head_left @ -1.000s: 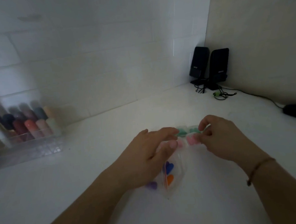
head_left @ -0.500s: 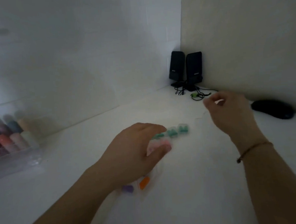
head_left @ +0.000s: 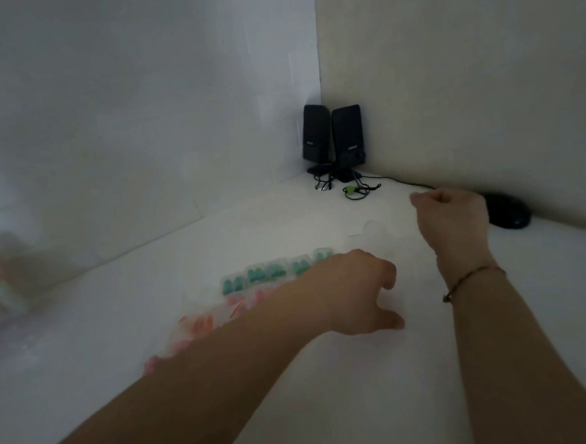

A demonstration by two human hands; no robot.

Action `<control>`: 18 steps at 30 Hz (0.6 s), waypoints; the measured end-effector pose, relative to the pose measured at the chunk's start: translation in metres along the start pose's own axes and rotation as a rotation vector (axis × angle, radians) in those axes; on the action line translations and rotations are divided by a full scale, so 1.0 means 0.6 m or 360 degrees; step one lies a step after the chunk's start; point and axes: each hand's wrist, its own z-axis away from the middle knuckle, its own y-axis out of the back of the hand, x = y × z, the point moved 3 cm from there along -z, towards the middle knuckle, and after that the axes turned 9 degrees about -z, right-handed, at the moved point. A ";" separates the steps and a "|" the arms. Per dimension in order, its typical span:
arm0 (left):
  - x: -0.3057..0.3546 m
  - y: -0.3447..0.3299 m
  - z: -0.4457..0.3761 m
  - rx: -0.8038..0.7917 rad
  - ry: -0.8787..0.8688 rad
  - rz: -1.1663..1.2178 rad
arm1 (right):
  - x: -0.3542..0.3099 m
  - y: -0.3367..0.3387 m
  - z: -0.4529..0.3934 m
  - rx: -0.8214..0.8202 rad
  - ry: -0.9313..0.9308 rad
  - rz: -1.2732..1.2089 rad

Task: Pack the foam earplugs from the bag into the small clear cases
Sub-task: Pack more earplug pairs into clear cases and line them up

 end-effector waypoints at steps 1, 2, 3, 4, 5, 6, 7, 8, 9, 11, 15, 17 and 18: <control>0.003 -0.003 -0.001 0.0029 0.0015 0.0003 | 0.000 0.000 -0.001 0.0009 0.0023 0.0005; 0.005 -0.005 -0.002 0.0054 0.0023 -0.0002 | -0.001 0.000 0.000 0.0013 0.0040 0.0013; 0.007 -0.007 -0.002 0.0076 0.0027 -0.0010 | -0.001 0.000 0.000 0.0014 0.0054 0.0022; 0.007 -0.009 -0.002 0.0091 0.0029 -0.0003 | -0.002 0.000 0.001 0.0017 0.0069 0.0037; 0.008 -0.009 0.001 0.0098 0.0033 0.0019 | -0.003 0.000 0.002 0.0021 0.0091 0.0054; 0.006 -0.007 0.005 0.0114 0.0038 0.0050 | -0.005 -0.001 0.004 0.0018 0.0112 0.0063; 0.002 -0.001 0.012 0.0150 0.0049 0.0087 | -0.010 -0.003 0.007 0.0000 0.0137 0.0060; -0.005 0.010 0.023 0.0218 0.0068 0.0136 | -0.016 -0.008 0.011 -0.0042 0.0173 0.0057; -0.015 0.026 0.037 0.0316 0.0099 0.0218 | -0.024 -0.015 0.019 -0.0114 0.0232 0.0048; -0.049 0.060 0.075 0.0519 0.0226 0.0475 | -0.044 -0.037 0.044 -0.0370 0.0424 -0.0003; -0.129 0.084 0.167 0.0771 0.0608 0.0953 | -0.085 -0.075 0.127 -0.1061 0.0963 -0.0102; -0.156 0.074 0.202 0.0863 0.0750 0.1076 | -0.091 -0.092 0.163 -0.1322 0.1200 -0.0075; -0.165 0.067 0.214 0.0890 0.0787 0.1135 | -0.089 -0.104 0.177 -0.1386 0.1307 -0.0012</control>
